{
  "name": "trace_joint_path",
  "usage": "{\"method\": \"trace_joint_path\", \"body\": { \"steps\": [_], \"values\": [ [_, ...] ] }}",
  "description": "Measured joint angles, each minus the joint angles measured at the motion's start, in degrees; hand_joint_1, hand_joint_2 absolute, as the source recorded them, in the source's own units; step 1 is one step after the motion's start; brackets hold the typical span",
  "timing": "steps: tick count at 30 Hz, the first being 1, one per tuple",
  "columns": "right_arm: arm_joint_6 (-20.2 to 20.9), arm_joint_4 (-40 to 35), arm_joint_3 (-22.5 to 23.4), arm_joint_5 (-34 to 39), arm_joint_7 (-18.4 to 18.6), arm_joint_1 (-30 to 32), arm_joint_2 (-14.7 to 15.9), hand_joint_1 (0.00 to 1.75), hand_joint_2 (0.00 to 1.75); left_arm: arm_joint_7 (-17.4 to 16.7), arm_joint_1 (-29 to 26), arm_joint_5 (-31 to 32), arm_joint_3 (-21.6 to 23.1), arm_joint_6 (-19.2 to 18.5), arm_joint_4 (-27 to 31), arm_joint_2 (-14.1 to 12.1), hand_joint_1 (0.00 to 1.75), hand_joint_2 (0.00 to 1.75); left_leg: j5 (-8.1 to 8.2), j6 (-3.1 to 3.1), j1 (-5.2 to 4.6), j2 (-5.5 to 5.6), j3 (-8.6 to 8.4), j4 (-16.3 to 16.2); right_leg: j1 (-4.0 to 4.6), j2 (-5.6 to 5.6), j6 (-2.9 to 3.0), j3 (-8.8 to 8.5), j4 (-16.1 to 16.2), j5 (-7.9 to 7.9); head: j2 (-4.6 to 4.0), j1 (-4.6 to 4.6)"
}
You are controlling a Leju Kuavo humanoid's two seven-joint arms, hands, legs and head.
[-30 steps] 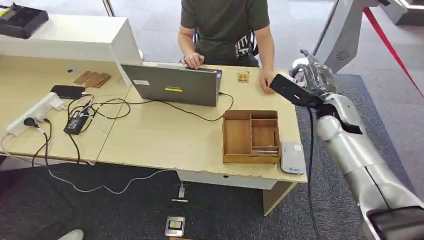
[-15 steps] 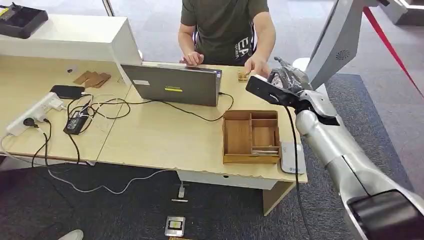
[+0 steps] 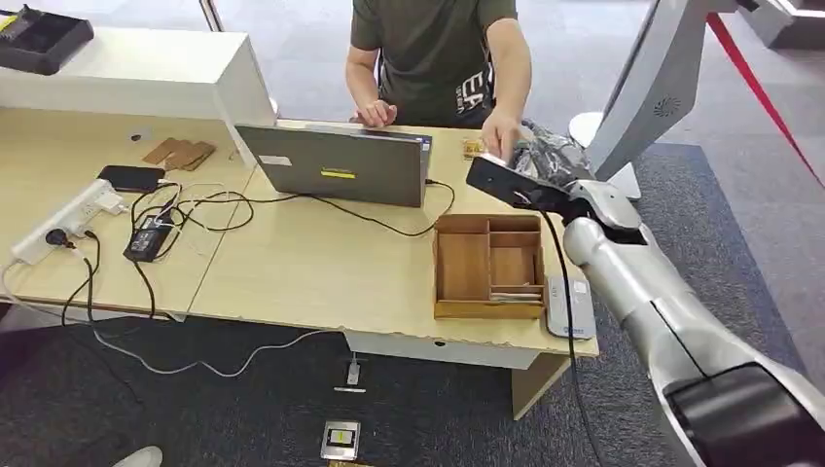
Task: Pass the card to the sensor for recognition and then transmit it.
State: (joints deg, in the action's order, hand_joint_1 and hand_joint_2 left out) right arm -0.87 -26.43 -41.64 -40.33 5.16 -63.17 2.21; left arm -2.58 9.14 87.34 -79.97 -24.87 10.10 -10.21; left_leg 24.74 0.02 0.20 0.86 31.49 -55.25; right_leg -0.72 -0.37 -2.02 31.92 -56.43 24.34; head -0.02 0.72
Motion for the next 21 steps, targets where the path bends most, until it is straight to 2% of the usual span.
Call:
{"method": "trace_joint_path", "body": {
  "steps": [11,16,21],
  "values": [
    [-3.9,0.6,-0.6,2.2,-0.6,-0.2,0.7,0.00,1.75,-0.2,0.0,0.0,0.0,0.0,0.0,0.0,0.00,1.75,0.00,0.00,-0.01,0.00,-0.02,0.0,0.00,0.00,0.00,0.00,0.0,0.00,0.00,0.00],
    [-8.2,-1.7,-0.6,2.4,-1.8,-0.2,1.9,0.00,1.75,-0.5,-0.1,0.0,0.0,0.0,0.0,0.0,0.00,1.75,0.00,0.00,0.00,-0.01,-0.03,0.0,0.00,0.00,0.00,0.00,0.0,0.00,0.00,0.02],
    [-8.2,-4.3,-0.6,2.0,-1.2,-0.1,2.8,0.00,1.75,-0.6,-0.1,0.0,0.0,0.0,0.0,0.0,0.00,1.75,0.00,0.00,0.00,-0.01,-0.02,0.0,0.00,0.00,0.00,0.01,0.0,0.00,0.00,0.00]
  ]
}}
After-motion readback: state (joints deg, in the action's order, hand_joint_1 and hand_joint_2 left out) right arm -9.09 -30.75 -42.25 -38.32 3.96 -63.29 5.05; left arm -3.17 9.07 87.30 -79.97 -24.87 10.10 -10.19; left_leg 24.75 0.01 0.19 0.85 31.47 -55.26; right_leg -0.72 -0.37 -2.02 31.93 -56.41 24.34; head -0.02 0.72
